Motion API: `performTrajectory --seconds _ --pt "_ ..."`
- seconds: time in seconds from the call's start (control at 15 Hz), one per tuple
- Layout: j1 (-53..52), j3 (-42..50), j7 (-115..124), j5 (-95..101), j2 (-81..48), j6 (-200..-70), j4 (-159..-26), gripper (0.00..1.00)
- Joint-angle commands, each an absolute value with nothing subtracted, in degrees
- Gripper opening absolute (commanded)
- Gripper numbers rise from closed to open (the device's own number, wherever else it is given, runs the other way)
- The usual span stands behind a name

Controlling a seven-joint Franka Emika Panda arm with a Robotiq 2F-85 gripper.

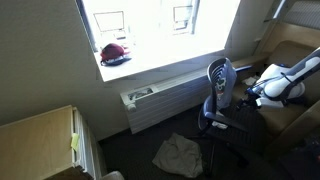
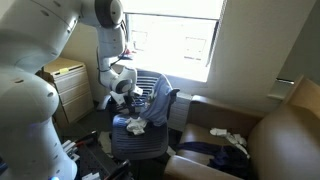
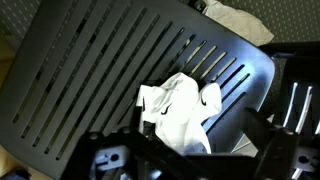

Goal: Put the clothes on the brown chair onto the black chair and vice-versa

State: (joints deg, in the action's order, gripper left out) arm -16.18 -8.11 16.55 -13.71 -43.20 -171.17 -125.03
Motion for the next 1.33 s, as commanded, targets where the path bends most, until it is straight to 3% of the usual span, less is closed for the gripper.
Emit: performTrajectory --seconds 0.0,0.13,0.33,0.6,1.07,1.27 --pt "-16.1 -8.2 16.9 -13.5 -43.7 -171.1 -124.6 1.00" --pt "-19.8 -4.6 18.6 -12.5 -43.9 -174.0 -124.7 1.00" --pt "-23.6 -1.0 20.5 -14.0 -48.9 -188.8 -123.5 1.00" --pt "-19.6 -6.2 22.9 -18.8 -55.9 -203.4 -120.1 1.00" --pt "-20.6 -5.6 22.1 -21.5 -54.7 -197.6 -119.2 1.00" --pt "-17.3 -7.5 21.0 -19.3 -56.5 -187.4 -117.7 1.00"
